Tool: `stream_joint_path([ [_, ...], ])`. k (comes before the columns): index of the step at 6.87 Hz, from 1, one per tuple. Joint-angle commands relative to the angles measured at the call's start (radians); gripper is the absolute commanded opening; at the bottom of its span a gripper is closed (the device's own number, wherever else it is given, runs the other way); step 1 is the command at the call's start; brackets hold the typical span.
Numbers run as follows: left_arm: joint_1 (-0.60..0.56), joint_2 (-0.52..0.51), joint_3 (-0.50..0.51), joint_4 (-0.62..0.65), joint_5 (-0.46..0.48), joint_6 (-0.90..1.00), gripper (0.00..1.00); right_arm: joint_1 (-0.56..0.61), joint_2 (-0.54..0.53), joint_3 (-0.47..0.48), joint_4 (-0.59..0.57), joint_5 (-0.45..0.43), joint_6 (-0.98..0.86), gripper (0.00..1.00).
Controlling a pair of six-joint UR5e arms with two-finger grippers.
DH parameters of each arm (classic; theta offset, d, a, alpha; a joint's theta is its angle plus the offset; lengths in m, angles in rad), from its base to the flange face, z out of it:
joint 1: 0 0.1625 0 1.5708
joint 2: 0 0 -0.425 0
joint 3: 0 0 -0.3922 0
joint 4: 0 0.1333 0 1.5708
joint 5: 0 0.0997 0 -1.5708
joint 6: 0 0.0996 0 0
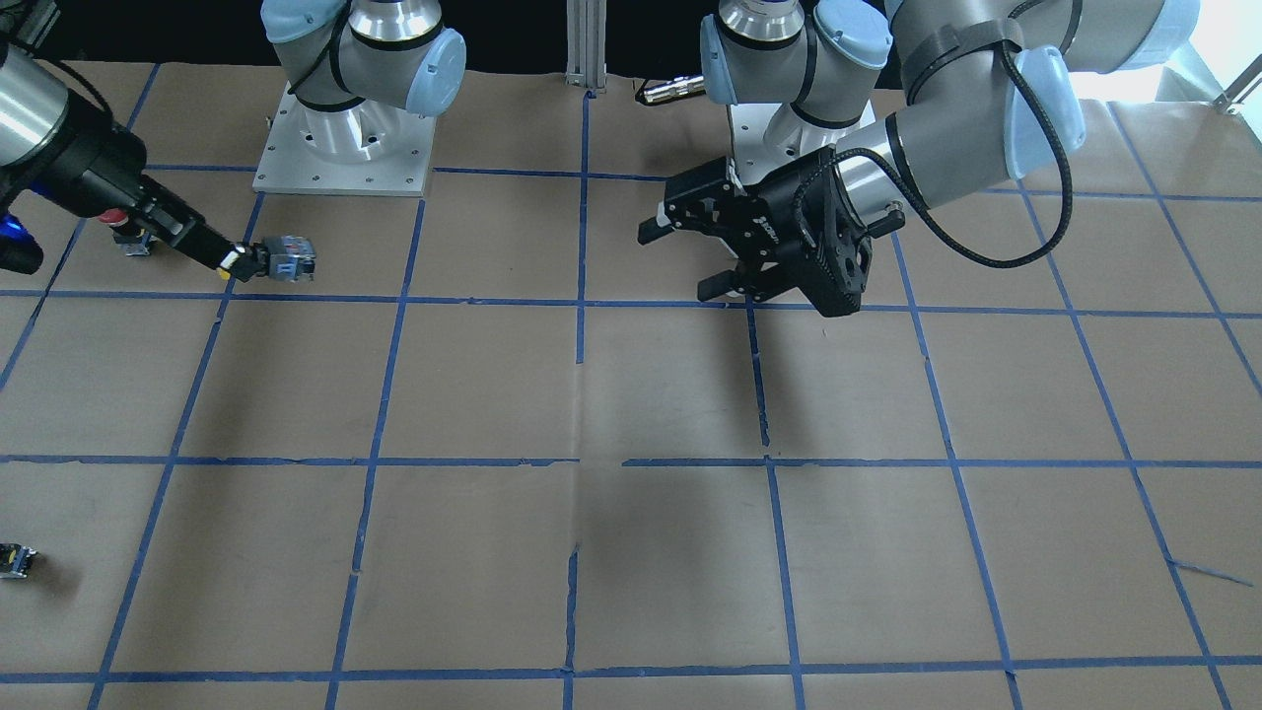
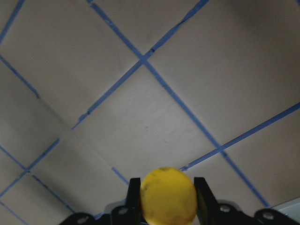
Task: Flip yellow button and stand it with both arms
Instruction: 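Carry the button with the right gripper toward the green button and lower it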
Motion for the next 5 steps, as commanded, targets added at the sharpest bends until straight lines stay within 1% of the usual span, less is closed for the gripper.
stream_joint_path([
  [1,0.029,-0.01,0.086,0.043,0.383,-0.072,1.0,-0.116,-0.001,0.112,-0.218,-0.207,-0.413,0.18],
  [2,0.028,-0.021,0.135,0.02,0.562,-0.082,1.0,-0.132,-0.004,0.169,-0.4,-0.254,-0.559,0.18],
  [3,0.022,-0.021,0.178,-0.029,0.699,-0.082,1.0,-0.133,-0.004,0.212,-0.543,-0.288,-0.702,0.18],
  [4,0.02,-0.024,0.229,-0.086,0.731,-0.106,1.0,-0.149,-0.004,0.27,-0.688,-0.295,-0.834,0.18],
  [5,0.017,-0.038,0.266,-0.1,0.731,-0.152,1.0,-0.219,-0.004,0.348,-0.815,-0.29,-0.952,0.18],
])
